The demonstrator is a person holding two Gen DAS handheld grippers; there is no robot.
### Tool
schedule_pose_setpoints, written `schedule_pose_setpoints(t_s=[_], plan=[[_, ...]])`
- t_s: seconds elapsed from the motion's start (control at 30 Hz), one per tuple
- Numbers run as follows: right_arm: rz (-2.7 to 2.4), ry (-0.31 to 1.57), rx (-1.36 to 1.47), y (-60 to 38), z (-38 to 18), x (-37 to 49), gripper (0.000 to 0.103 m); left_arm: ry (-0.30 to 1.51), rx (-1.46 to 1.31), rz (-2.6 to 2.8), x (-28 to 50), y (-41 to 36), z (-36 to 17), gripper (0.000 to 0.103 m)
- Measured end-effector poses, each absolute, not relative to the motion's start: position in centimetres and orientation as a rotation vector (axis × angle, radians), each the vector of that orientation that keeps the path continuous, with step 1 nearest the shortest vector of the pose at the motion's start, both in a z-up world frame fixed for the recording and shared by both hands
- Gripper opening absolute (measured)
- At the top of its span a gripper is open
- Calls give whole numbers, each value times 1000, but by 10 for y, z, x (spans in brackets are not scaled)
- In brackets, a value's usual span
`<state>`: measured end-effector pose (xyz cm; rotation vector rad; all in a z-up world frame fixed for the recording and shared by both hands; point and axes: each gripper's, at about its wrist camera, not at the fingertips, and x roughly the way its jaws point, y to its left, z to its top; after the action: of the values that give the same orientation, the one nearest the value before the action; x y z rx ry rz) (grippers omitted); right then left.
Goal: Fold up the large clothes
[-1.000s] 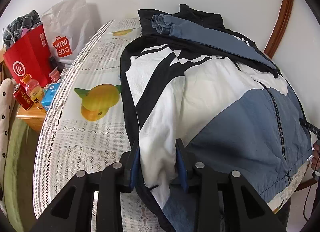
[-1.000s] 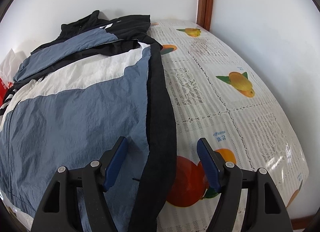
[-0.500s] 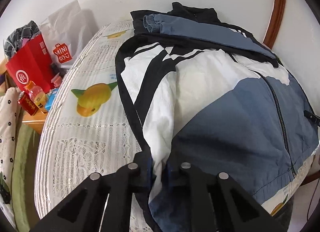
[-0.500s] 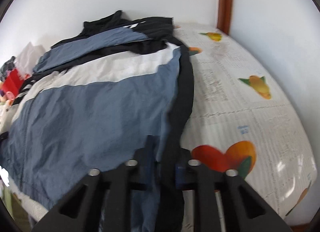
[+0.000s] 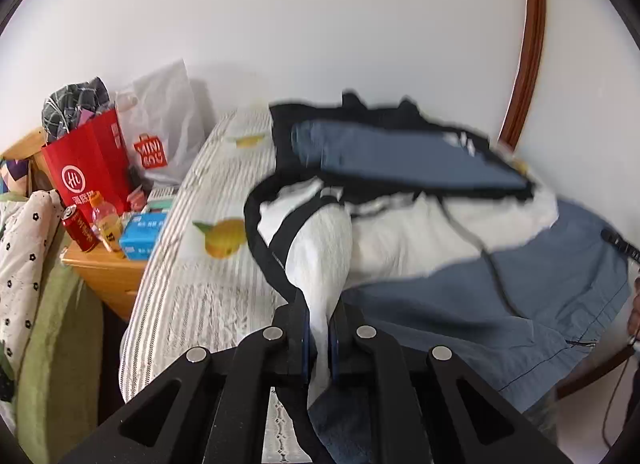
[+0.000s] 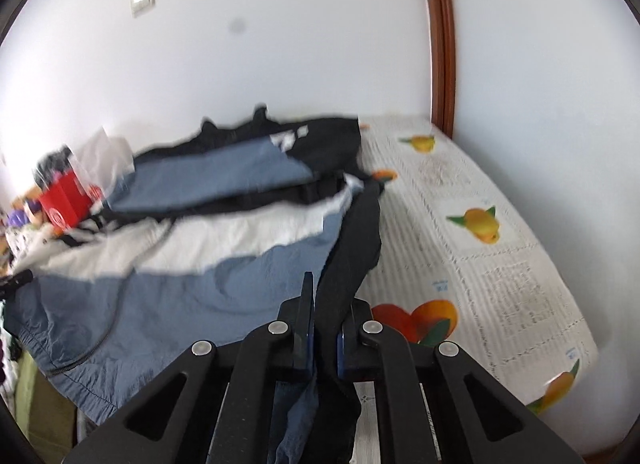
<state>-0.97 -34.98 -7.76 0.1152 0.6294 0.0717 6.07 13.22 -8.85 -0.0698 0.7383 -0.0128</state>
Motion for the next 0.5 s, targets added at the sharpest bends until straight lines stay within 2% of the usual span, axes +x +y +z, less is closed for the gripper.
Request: schedule_pose_setpoints(t_s=[0.5], plan=[[38, 533, 253, -361, -31, 44, 7, 607, -61, 20, 123, 130, -51, 7]])
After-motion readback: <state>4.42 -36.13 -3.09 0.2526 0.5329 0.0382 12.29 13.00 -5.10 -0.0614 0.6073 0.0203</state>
